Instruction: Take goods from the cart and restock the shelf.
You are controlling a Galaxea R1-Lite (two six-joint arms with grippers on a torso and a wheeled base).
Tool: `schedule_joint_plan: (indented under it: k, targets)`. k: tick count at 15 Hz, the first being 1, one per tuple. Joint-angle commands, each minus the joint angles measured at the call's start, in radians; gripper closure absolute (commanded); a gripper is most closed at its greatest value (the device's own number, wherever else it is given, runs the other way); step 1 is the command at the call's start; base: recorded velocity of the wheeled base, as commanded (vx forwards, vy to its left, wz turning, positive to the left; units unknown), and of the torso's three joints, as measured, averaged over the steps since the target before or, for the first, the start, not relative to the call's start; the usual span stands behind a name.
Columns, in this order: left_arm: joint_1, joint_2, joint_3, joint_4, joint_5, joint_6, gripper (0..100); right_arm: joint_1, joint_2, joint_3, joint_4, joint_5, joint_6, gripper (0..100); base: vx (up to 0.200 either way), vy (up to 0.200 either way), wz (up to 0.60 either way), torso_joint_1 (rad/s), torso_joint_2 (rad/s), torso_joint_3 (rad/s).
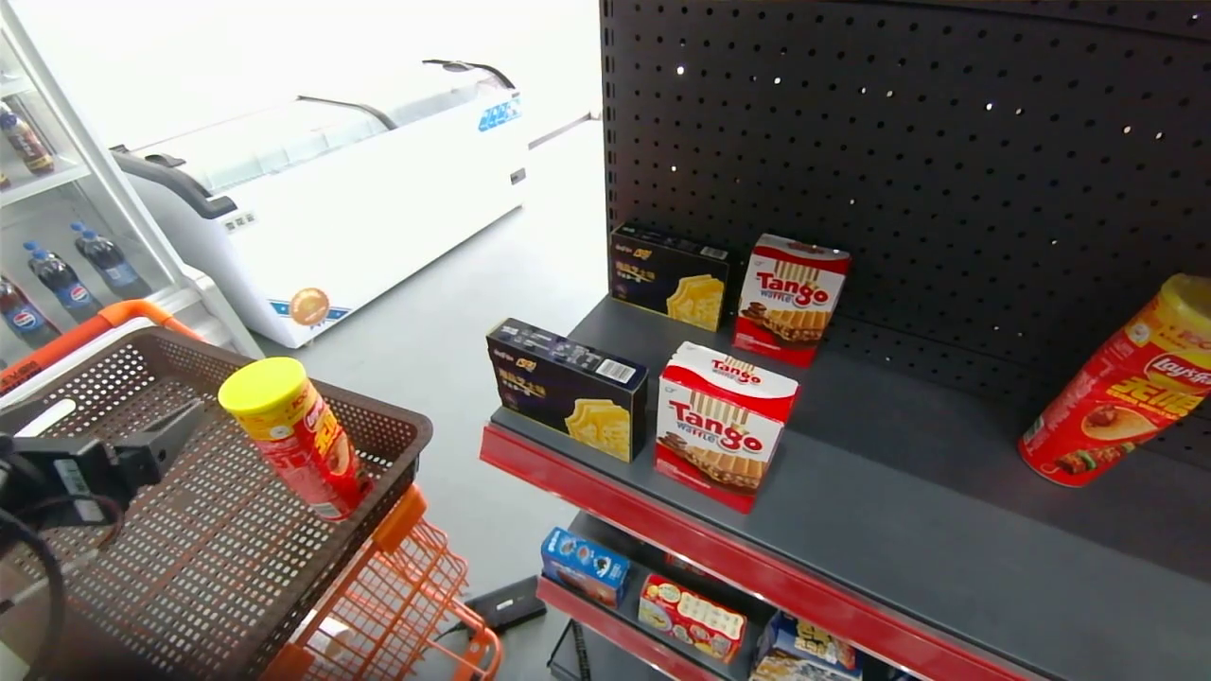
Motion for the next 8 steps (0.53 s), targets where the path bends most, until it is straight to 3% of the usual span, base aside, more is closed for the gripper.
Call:
schedule_joint_plan:
  k: [1, 2, 5, 7, 8]
  targets:
    - [0.0, 0.364, 0.124, -0.403, 0.0, 0.022, 0, 0.0, 0.001, 0.0, 0.0, 0.0, -0.001, 0, 0.0, 0.0, 0.0, 0.0, 0.0, 0.0]
    - [-0.008, 0.46, 0.162, -0.546, -0.003, 0.017, 0, 0.0, 0.001, 0.0, 0.0, 0.0, -0.001, 0, 0.0, 0.0, 0.0, 0.0, 0.0, 0.0]
    - [0.015, 0.658, 0.185, -0.767, 0.003, 0.022, 0, 0.0, 0.001, 0.0, 0.0, 0.0, -0.001, 0, 0.0, 0.0, 0.0, 0.0, 0.0, 0.0]
    - [0.02, 0.735, 0.174, -0.867, 0.003, 0.025, 0, 0.0, 0.001, 0.0, 0.0, 0.0, -0.001, 0, 0.0, 0.0, 0.0, 0.0, 0.0, 0.0]
    - [0.02, 0.755, 0.167, -0.867, 0.003, 0.025, 0, 0.0, 0.001, 0.0, 0.0, 0.0, -0.001, 0, 0.0, 0.0, 0.0, 0.0, 0.0, 0.0]
